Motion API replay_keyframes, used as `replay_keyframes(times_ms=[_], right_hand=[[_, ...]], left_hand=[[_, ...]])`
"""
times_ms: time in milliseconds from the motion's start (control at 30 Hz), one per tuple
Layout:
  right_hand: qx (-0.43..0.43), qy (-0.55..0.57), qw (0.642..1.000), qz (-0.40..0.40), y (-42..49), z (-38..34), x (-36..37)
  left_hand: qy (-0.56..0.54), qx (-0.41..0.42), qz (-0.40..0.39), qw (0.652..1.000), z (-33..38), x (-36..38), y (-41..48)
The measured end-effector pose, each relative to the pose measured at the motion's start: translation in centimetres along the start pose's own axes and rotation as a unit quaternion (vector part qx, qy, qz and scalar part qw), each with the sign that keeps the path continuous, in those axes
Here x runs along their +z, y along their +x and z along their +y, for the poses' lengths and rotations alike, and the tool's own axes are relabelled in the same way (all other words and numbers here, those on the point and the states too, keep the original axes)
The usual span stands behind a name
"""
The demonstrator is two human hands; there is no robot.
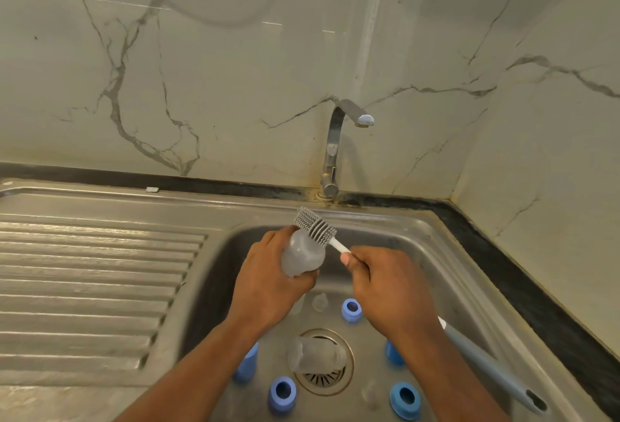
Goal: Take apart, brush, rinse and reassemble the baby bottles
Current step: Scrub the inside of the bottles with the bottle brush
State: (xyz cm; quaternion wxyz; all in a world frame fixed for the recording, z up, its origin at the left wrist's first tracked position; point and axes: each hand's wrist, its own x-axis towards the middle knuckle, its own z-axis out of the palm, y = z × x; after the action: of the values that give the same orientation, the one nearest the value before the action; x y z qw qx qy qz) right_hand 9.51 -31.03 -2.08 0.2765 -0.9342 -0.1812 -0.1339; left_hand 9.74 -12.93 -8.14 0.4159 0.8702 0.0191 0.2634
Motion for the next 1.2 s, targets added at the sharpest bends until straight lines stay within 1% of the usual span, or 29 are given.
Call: replay_keyframes(times_ms=[100,167,267,333,433,467,600,633,667,767,833,967,1033,1133,1200], right_hand=[[-0.038,0.027,0.998,-0.038,-0.4,-0.2,-0.3],[-0.031,0.029,0.998,-0.035,-0.3,-0.1,-0.3],[0.008,0.021,1.0,-0.006,0.0,0.3,-0.3],[0.008,0.024,1.0,-0.009,0.0,0.4,-0.3],[-0.03,0.039,0.998,-0.04,-0.4,-0.2,-0.2],[-0.035,0.037,0.998,-0.041,-0.4,-0.3,-0.1],[0.016,0.027,0.999,-0.013,0.0,0.2,-0.5],[0.018,0.028,0.999,-0.012,0.0,0.4,-0.6],[0.012,0.031,0.999,-0.02,0.0,0.5,-0.6],[-0.019,0.051,0.996,-0.065,-0.3,0.0,-0.5],[-0.02,0.052,0.995,-0.076,-0.2,-0.1,-0.5],[0.01,0.034,0.999,-0.024,0.0,0.2,-0.9],[0.01,0.037,0.999,-0.018,-0.1,0.2,-0.9],[-0.019,0.061,0.996,-0.067,-0.3,0.0,-0.7],[-0.039,0.036,0.994,-0.101,-0.5,-0.3,-0.5]], left_hand=[[-0.03,-0.032,0.027,0.999,-0.2,-0.7,0.3],[-0.006,-0.016,0.023,1.0,-0.2,-0.9,0.3],[0.04,0.025,-0.008,0.999,0.4,-0.4,-0.4],[0.058,0.031,-0.006,0.998,0.4,-0.3,-0.4],[0.005,-0.024,0.023,0.999,-0.3,-1.0,0.3],[0.0,-0.029,0.032,0.999,-0.4,-1.1,0.4],[0.037,0.023,-0.002,0.999,0.4,-0.6,-0.4],[0.036,0.024,-0.005,0.999,0.4,-0.4,-0.4],[0.022,0.014,-0.002,1.0,0.4,-0.4,-0.3],[-0.04,-0.022,0.044,0.998,-0.2,-1.1,0.3],[-0.056,-0.03,0.06,0.996,-0.3,-1.4,0.5],[-0.028,0.005,0.025,0.999,0.1,-1.0,0.1],[-0.021,0.011,0.024,0.999,0.1,-0.9,0.1],[-0.046,-0.017,0.064,0.997,0.0,-1.7,0.4],[-0.064,-0.049,0.096,0.992,-0.3,-2.3,0.8]])
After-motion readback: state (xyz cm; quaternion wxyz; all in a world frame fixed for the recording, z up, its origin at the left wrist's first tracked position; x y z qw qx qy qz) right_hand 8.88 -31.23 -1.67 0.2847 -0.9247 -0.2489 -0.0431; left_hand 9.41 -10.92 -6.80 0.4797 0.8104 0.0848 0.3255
